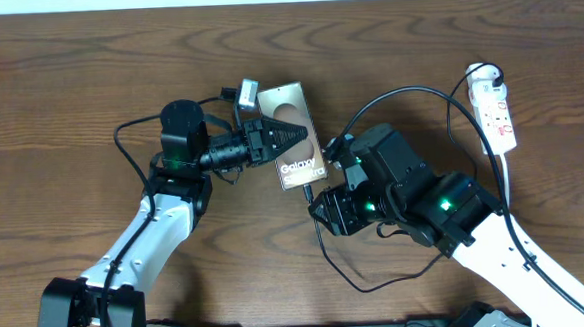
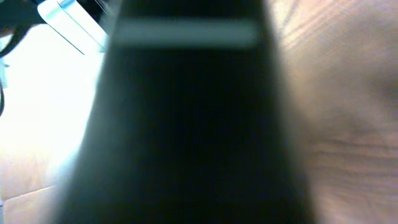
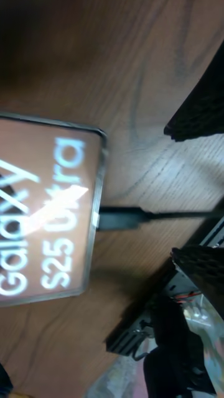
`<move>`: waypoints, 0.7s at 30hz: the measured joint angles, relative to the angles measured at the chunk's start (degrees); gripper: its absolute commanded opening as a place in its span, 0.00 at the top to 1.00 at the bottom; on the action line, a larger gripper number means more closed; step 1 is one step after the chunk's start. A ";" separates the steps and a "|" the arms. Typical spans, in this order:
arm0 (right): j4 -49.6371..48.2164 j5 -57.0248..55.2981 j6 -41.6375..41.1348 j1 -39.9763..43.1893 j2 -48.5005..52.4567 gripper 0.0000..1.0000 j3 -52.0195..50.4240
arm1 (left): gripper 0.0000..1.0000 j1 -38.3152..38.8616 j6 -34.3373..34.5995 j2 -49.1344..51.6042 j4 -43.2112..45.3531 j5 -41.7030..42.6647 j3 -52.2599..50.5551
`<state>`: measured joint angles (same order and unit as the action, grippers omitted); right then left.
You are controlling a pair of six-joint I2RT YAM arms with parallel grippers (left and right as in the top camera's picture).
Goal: Plug charger to phone and switch on socket
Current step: 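Align the plug with the phone's charging port, then push the plug up into the phone's port with the right gripper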
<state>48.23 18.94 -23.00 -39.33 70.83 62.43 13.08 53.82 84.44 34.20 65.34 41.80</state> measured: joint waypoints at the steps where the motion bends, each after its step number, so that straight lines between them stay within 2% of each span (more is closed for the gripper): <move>1: 0.22 0.55 0.00 0.00 0.00 0.44 0.00 | 0.93 0.00 -1.03 0.00 0.00 -0.44 0.00; 8: 0.28 0.59 0.00 -1.01 0.00 0.46 0.00 | 0.93 0.00 -3.89 0.00 -0.11 -3.54 0.00; 10: -0.39 -0.44 0.00 -1.86 0.00 0.50 0.00 | 0.93 0.00 -2.69 0.00 -0.09 -4.68 0.00; 12: -1.84 -1.90 0.07 -2.69 0.00 0.65 0.00 | 0.93 0.00 -1.53 0.00 -0.11 -5.44 0.00; 13: -2.34 -2.73 -0.39 -2.99 0.00 0.67 0.00 | 0.93 0.00 -1.01 0.00 -0.11 -5.68 0.00; 19: -2.89 -7.13 -2.03 -3.45 0.57 0.66 0.00 | 0.93 0.00 3.52 0.00 -0.11 -6.19 0.00; 21: -2.93 -7.74 -2.23 -3.45 1.68 0.74 0.00 | 0.93 0.00 4.59 0.00 -0.13 -6.19 0.00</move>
<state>45.30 11.20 -25.23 -42.78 72.51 62.43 13.08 58.41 84.44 34.06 59.16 41.80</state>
